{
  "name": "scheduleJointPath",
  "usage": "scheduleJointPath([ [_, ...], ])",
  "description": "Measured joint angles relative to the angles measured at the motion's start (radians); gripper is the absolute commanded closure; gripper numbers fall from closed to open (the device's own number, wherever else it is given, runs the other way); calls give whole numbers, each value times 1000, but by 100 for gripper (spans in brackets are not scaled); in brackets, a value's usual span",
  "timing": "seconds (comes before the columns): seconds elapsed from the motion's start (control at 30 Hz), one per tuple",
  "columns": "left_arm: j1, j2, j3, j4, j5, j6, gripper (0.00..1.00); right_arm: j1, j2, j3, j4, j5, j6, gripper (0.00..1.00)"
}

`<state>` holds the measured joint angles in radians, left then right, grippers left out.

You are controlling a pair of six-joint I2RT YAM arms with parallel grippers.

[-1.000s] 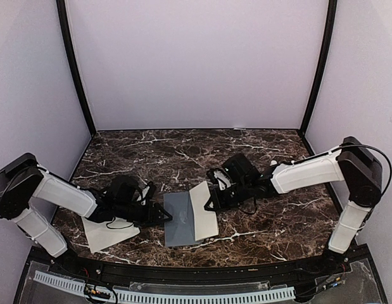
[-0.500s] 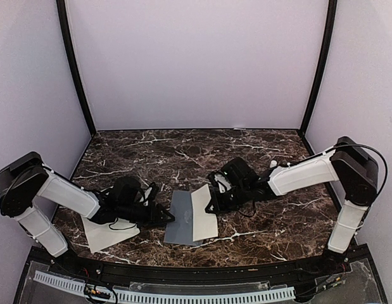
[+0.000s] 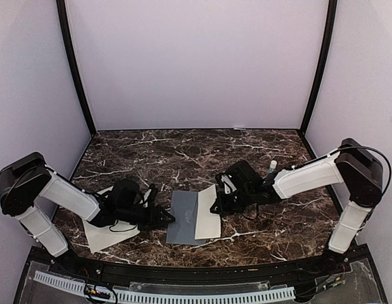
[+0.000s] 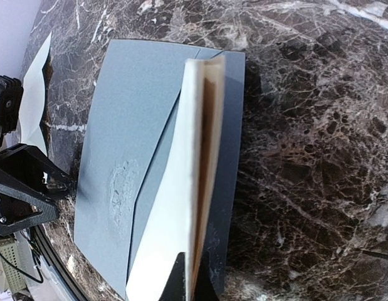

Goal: Place the letter into the envelope and seal it
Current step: Place the letter in the envelope.

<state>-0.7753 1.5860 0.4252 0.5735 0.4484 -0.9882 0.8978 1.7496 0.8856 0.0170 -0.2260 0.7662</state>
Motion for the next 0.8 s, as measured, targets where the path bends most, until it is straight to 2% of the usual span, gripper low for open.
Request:
scheduleJointPath([
  [0.57,-8,28,0,45,9,-8,57,-1,-10,-21,-1,17,36,100],
  [0.8,-10,43,6,59,23,-8,58,-2,19,-23,47,-6,59,100],
])
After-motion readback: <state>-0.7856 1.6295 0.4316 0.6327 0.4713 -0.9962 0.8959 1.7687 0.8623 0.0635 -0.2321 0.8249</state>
